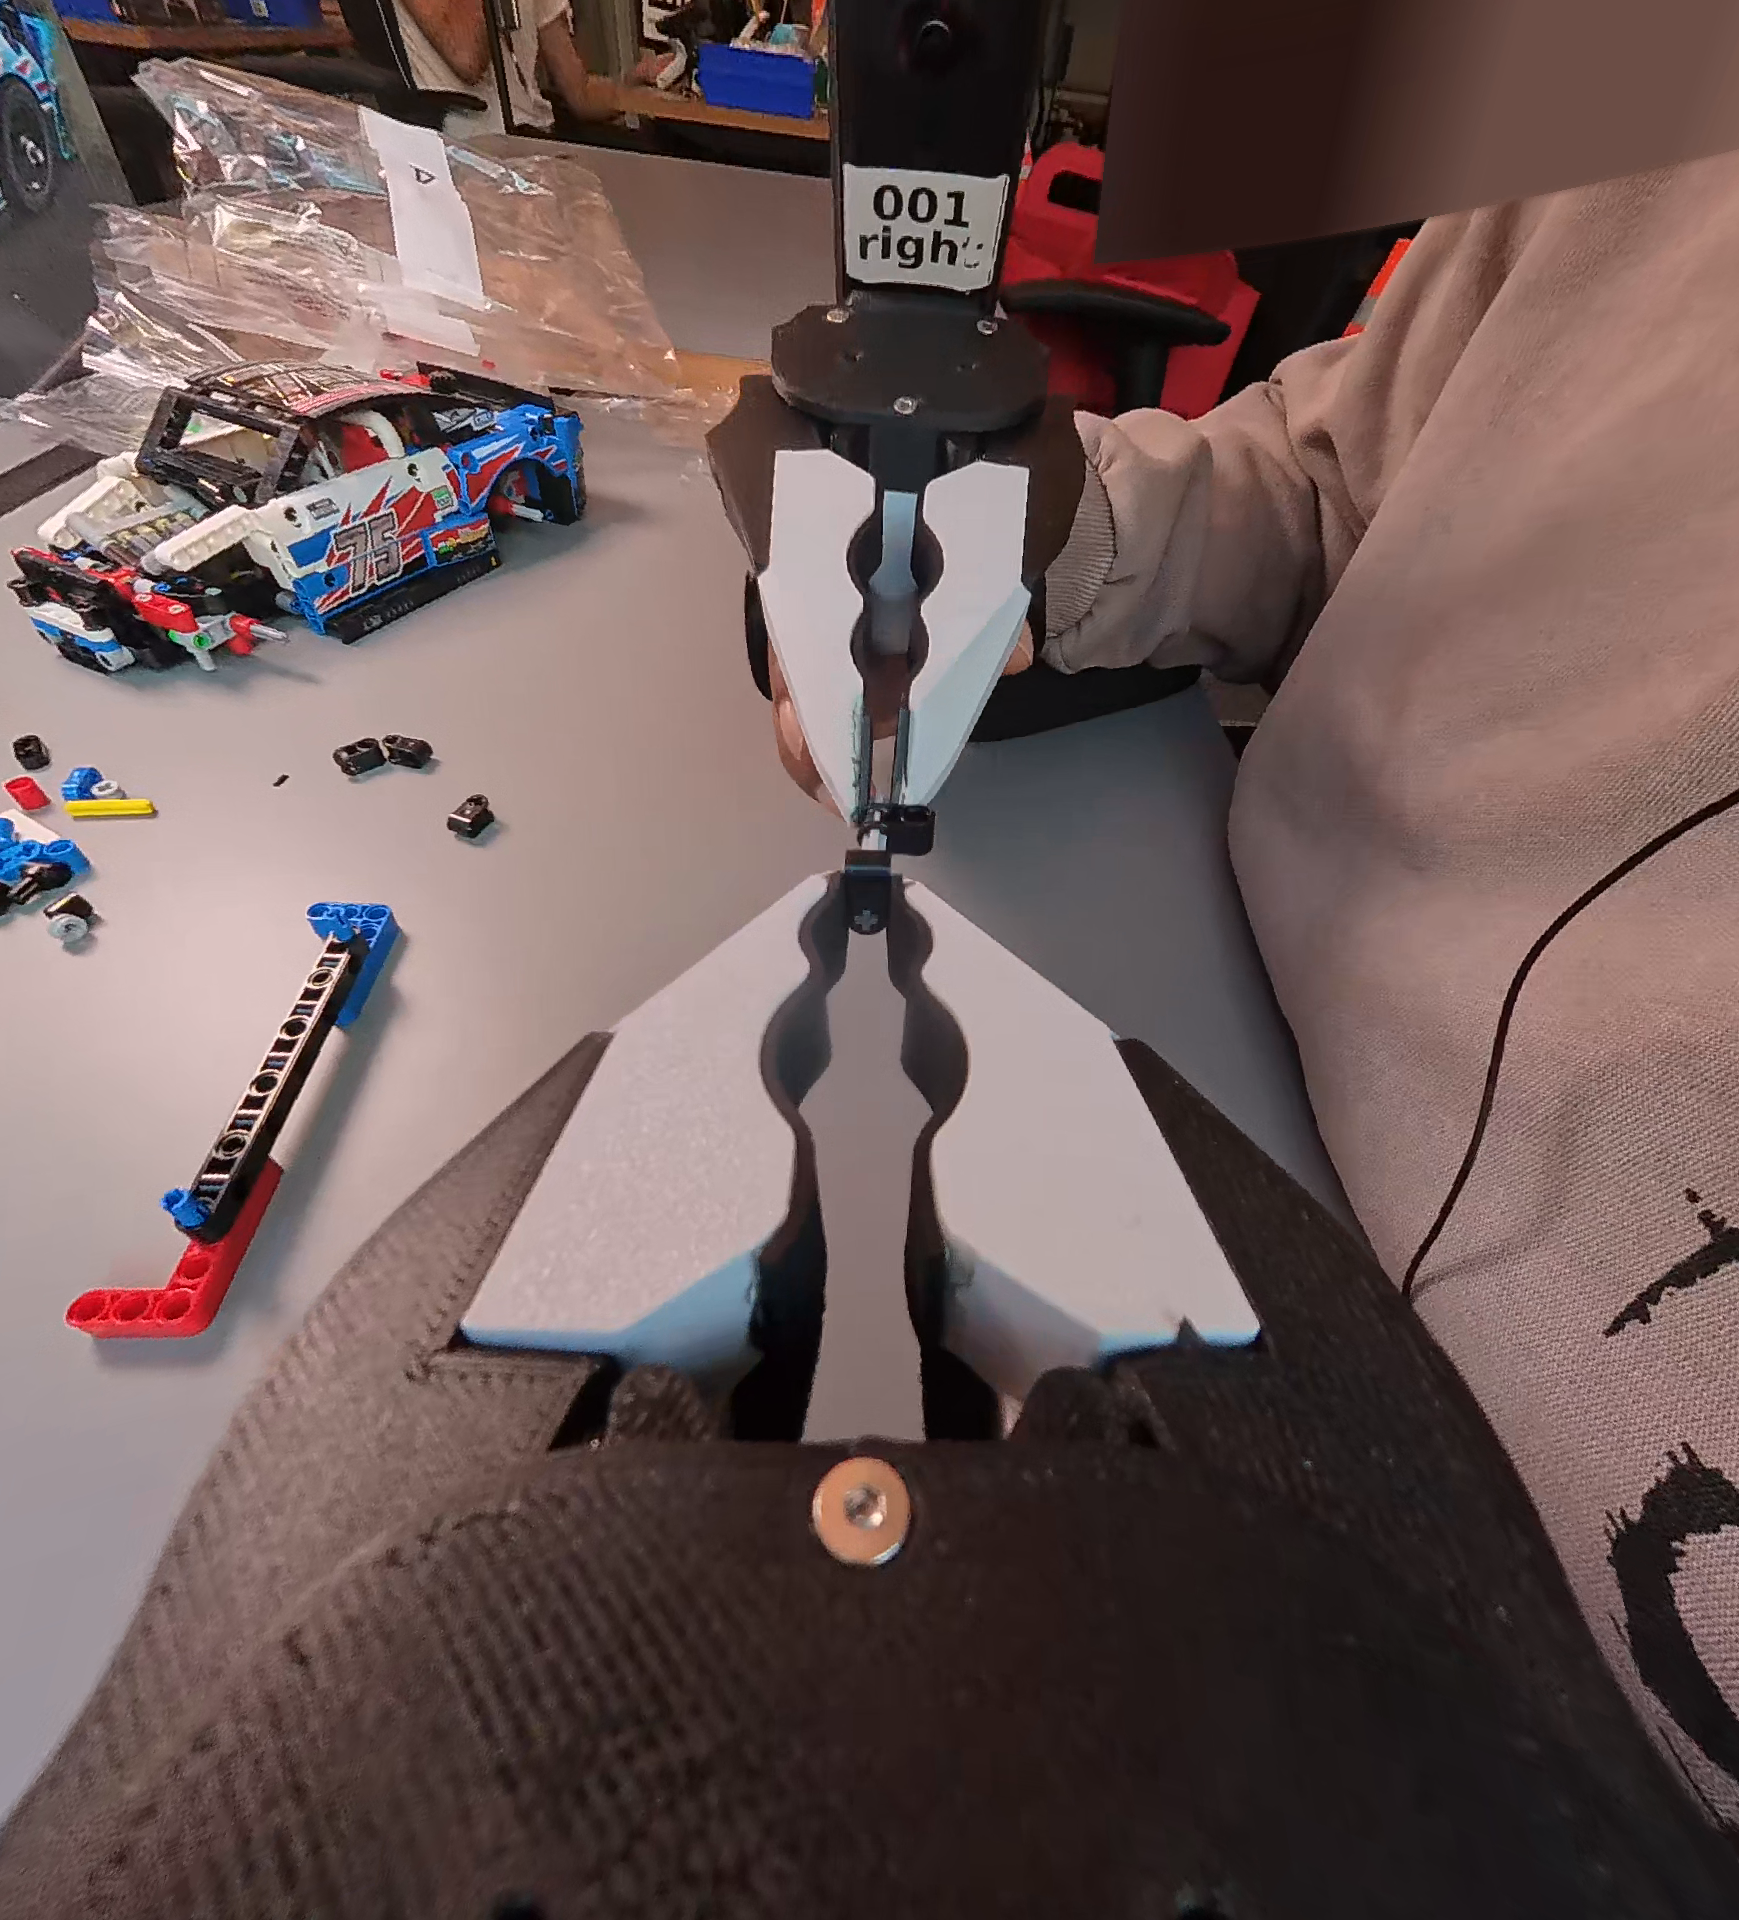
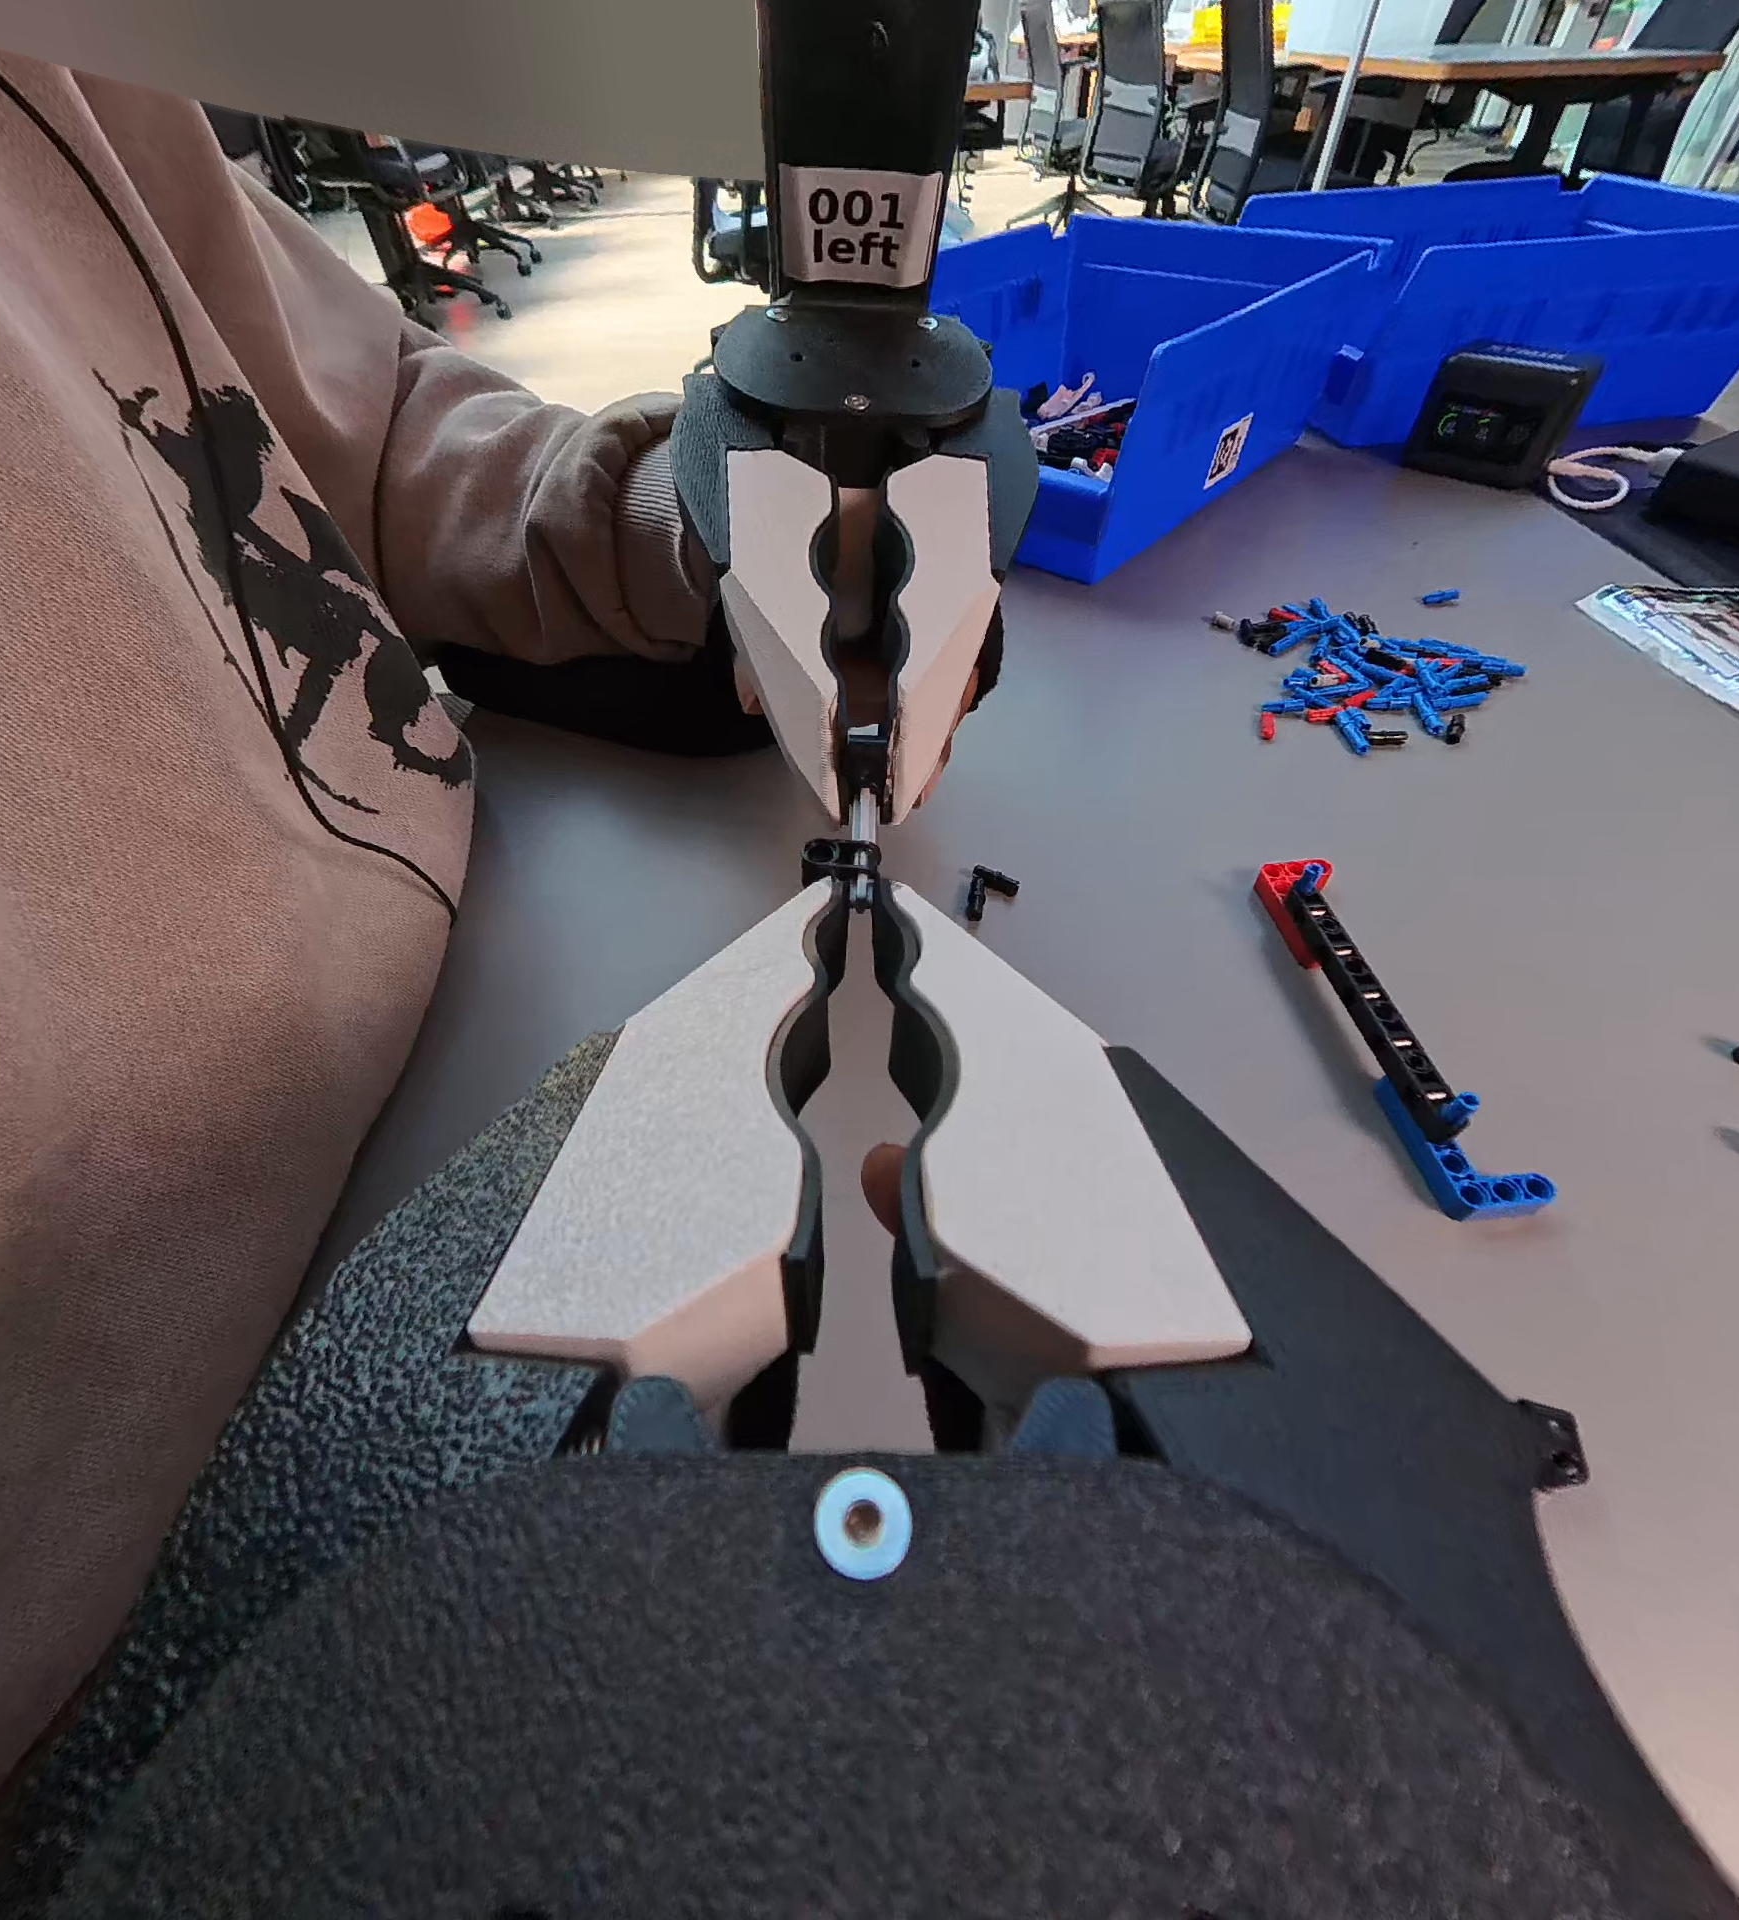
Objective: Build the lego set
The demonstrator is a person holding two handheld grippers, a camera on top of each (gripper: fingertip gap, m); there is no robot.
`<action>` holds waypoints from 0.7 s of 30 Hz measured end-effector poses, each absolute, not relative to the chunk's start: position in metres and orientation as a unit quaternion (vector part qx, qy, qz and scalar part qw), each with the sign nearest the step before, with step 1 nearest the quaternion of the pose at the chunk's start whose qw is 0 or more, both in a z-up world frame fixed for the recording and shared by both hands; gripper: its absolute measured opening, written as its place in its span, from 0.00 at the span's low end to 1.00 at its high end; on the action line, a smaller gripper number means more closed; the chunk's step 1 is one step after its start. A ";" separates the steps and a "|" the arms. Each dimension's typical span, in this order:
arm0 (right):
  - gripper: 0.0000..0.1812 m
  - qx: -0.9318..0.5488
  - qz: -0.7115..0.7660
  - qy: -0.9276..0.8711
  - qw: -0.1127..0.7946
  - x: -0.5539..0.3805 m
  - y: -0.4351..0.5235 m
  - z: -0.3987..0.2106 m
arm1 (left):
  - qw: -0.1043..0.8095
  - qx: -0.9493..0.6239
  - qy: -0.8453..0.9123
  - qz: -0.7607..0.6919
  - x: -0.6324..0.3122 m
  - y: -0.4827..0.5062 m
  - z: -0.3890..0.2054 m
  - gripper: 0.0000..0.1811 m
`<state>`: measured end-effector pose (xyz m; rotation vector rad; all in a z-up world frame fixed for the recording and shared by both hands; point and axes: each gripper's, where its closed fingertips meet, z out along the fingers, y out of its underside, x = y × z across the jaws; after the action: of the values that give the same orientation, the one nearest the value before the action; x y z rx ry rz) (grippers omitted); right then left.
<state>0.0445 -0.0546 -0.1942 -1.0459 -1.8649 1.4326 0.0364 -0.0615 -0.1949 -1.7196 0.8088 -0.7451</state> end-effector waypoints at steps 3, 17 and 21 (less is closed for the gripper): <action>0.01 -0.392 0.511 -0.715 0.273 0.045 -0.057 -0.206 | 0.517 -0.719 0.341 -0.315 0.038 -0.062 -0.197 0.03; 0.01 -0.423 0.343 -0.817 0.188 0.057 -0.039 -0.239 | 0.465 -0.760 0.381 -0.247 0.048 -0.053 -0.223 0.13; 0.01 -0.424 0.308 -0.837 0.156 0.054 -0.042 -0.228 | 0.431 -0.781 0.408 -0.197 0.058 -0.044 -0.246 0.04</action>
<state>0.0543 -0.0425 -0.2276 -1.2149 -2.3976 0.8817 0.0582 -0.0440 -0.2456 -1.9471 1.0166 -0.4921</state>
